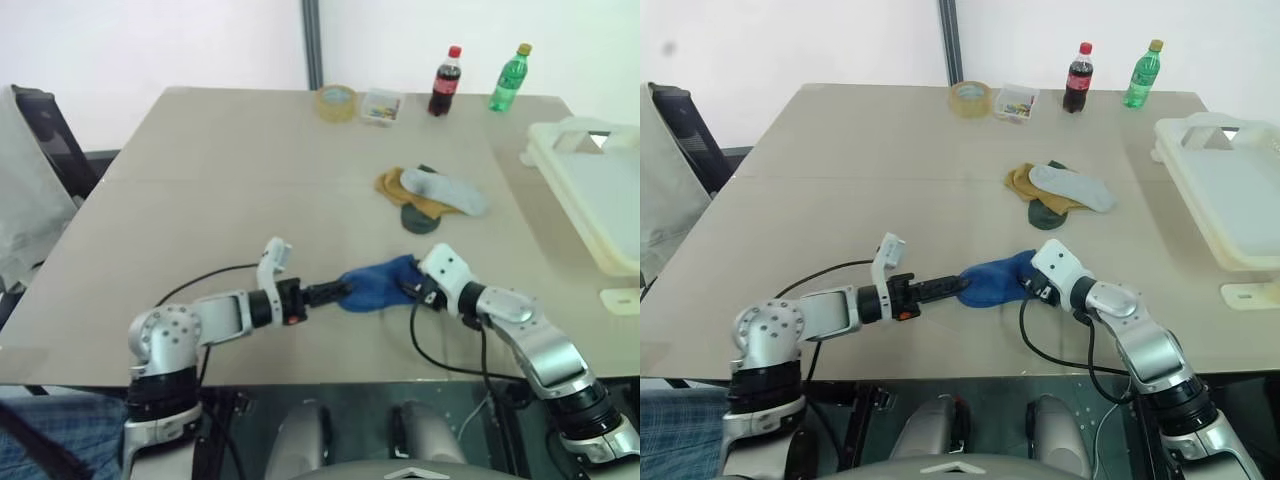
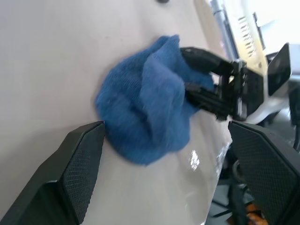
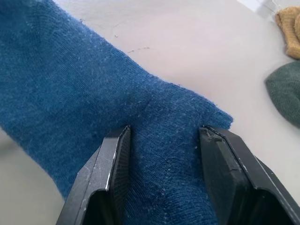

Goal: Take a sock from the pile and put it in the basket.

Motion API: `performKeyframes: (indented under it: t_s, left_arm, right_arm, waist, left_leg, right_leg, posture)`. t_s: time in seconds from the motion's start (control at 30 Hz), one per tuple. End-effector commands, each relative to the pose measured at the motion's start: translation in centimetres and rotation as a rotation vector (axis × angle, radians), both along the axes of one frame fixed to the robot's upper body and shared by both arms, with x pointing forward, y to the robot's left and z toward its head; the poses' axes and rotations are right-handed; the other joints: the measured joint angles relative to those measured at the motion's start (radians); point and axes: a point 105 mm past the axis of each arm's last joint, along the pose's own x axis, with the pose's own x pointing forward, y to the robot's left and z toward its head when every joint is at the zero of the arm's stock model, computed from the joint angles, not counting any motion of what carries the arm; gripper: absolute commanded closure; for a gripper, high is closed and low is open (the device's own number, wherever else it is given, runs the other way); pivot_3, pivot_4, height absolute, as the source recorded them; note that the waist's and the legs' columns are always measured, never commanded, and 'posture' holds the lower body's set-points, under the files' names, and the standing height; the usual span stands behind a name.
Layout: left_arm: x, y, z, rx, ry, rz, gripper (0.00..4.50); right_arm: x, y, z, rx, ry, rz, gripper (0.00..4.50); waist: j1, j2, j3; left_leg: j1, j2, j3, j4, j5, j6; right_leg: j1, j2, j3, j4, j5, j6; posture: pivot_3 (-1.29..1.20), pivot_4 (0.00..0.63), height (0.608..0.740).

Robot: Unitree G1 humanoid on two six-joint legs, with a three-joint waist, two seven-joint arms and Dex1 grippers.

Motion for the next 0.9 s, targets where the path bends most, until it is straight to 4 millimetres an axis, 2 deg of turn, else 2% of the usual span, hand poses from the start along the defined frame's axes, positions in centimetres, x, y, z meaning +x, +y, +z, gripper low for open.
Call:
performKeyframes:
  t_s: [0.03,0.17,0.47,0.57,0.7,0.9]
  left_arm:
    - [-0.1,-1.5,-2.5,-0.019,0.149,-0.03,0.02]
    - [0.4,-2.6,-2.4,-0.104,0.194,-0.059,0.02]
    - [-0.6,-3.6,2.5,-0.42,0.175,-0.236,0.02]
    - [-0.9,-3.9,3.2,-0.465,0.17,-0.269,0.02]
    - [-0.1,-4.6,4.4,-0.537,0.125,-0.245,0.02]
    - [0.8,-5.1,4.8,-0.535,0.059,-0.202,0.02]
  right_arm:
    - [-0.5,0.8,-1.0,-0.006,0.04,0.027,2.16]
    - [-0.2,1.0,-0.6,-0.01,0.029,0.036,2.16]
    - [0.2,1.0,-0.5,-0.021,0.021,0.023,2.16]
    - [0.4,1.0,-0.5,-0.026,0.02,0.02,2.16]
    - [0.7,0.9,-0.3,-0.031,0.013,0.016,2.16]
    - [0.6,0.6,-0.2,-0.036,0.012,0.012,2.16]
  waist:
    - [-0.002,-0.002,-0.002]
    - [-0.005,-0.002,-0.002]
    - [-0.008,-0.005,0.0]
    - [-0.009,-0.005,0.001]
    - [-0.009,-0.006,0.001]
    - [-0.009,-0.006,0.001]
  left_leg:
    - [0.0,0.0,0.0,0.0,0.0,0.0]
    - [0.0,0.0,0.0,0.0,0.0,0.0]
    - [-0.003,0.0,0.0,-0.002,0.0,0.0]
    - [-0.003,0.0,0.0,-0.002,0.0,0.0]
    - [-0.003,0.001,0.0,-0.002,0.0,0.0]
    - [-0.004,0.001,0.0,-0.002,0.0,0.0]
  right_leg:
    - [0.0,0.0,0.0,0.0,0.0,0.0]
    - [0.0,0.0,0.0,0.0,0.0,-0.001]
    - [-0.002,0.001,0.0,-0.001,0.0,-0.001]
    - [-0.002,0.001,0.0,-0.001,0.0,-0.001]
    - [-0.002,0.001,0.0,-0.001,0.0,-0.001]
    - [-0.002,0.001,0.0,-0.002,0.0,-0.001]
  posture:
    - [0.0,0.15,0.74]
    - [0.0,0.15,0.74]
    - [0.0,0.15,0.74]
    - [0.0,0.15,0.74]
    - [0.0,0.15,0.74]
    - [0.0,0.15,0.74]
